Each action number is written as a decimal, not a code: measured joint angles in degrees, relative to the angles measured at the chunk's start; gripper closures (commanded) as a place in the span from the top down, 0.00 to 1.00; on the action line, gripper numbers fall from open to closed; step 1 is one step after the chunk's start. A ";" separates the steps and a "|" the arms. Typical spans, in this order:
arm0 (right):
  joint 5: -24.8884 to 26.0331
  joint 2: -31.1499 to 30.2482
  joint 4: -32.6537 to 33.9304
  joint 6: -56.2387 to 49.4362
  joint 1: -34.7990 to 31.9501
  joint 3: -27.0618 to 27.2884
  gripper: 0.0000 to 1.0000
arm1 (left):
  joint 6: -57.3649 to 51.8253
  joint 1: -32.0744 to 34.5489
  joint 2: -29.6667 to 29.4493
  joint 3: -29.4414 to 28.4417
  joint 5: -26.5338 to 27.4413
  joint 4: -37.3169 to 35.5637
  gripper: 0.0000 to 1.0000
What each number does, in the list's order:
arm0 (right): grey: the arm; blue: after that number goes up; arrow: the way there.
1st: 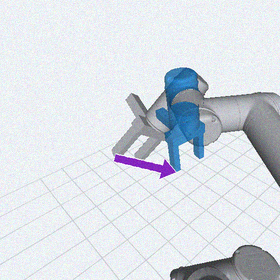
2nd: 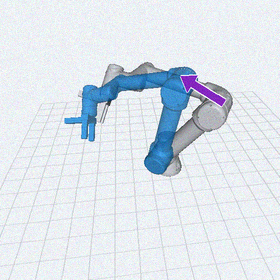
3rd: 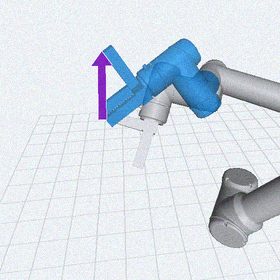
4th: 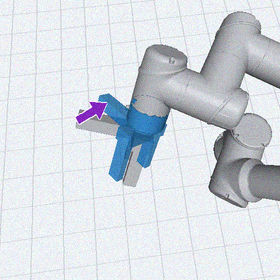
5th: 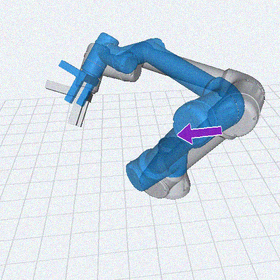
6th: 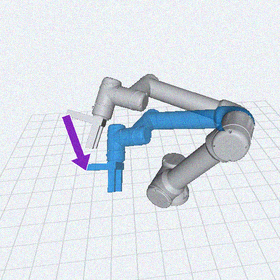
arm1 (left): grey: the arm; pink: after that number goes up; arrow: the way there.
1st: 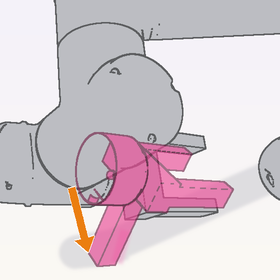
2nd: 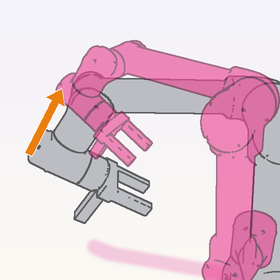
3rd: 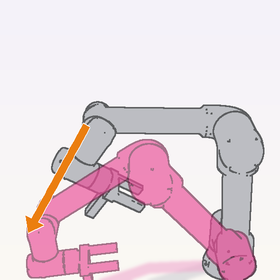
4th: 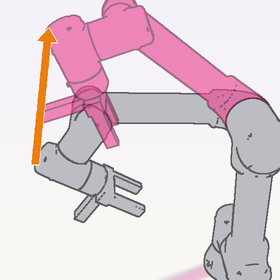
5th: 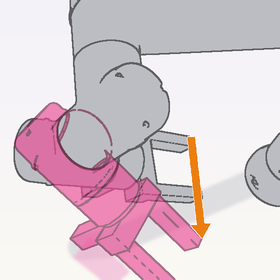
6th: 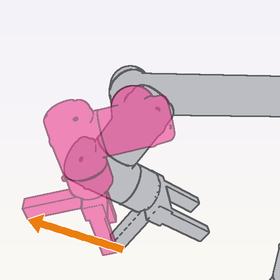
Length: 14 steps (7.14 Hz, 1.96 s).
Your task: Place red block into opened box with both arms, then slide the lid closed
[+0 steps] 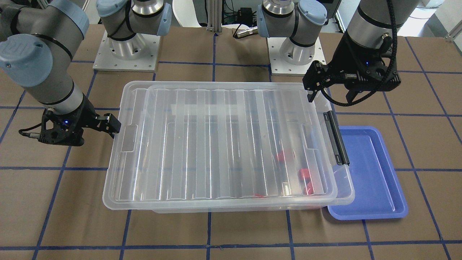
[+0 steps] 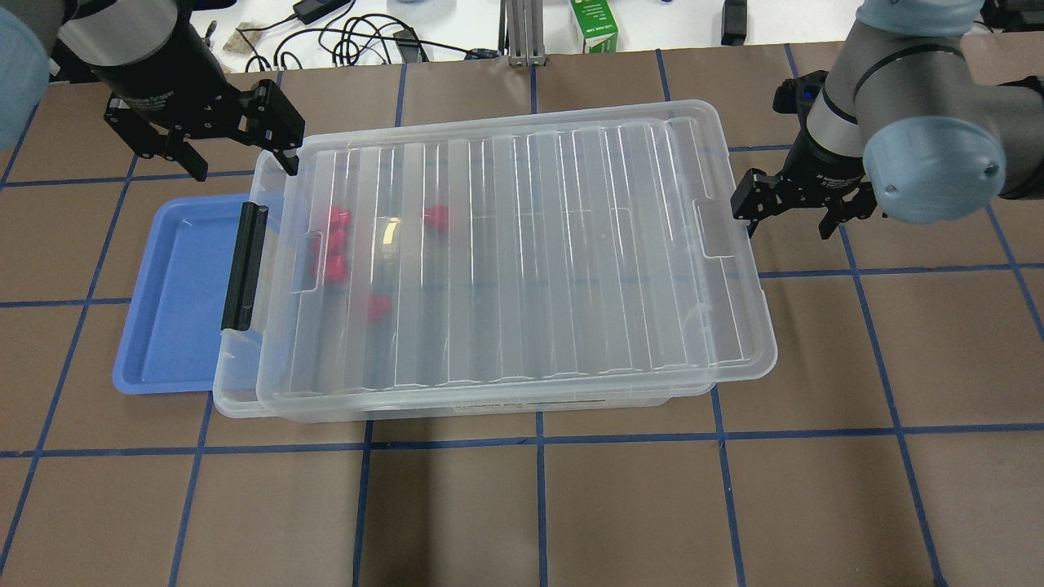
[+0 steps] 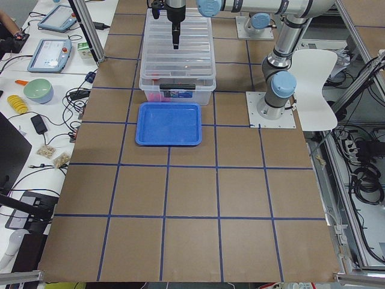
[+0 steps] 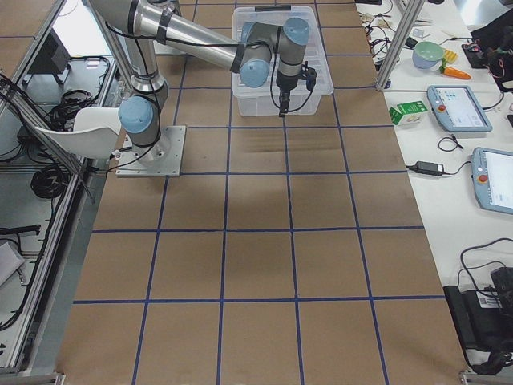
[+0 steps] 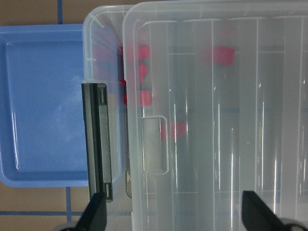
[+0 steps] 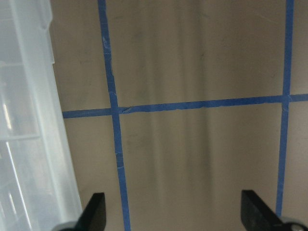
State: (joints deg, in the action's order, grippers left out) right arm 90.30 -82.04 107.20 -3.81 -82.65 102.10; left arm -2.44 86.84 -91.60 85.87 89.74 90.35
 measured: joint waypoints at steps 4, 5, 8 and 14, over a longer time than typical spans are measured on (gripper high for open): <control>0.51 -2.30 -11.54 -0.63 0.03 -9.00 1.00 | -0.02 0.00 0.02 0.00 0.00 0.00 1.00; 0.28 -4.48 -16.76 -0.22 0.00 -11.43 1.00 | -0.02 0.00 0.02 0.00 0.02 0.00 1.00; -0.26 -11.75 -25.15 0.33 -3.76 -12.78 1.00 | -0.02 0.00 0.01 -0.14 0.01 0.00 1.00; 0.12 -14.01 -26.04 6.04 -6.79 -9.40 1.00 | -0.02 0.00 -0.08 -0.25 0.05 -0.02 1.00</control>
State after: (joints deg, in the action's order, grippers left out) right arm 90.42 -96.05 81.16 2.23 -89.44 92.70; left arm -2.46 86.84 -91.67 85.62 89.79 90.33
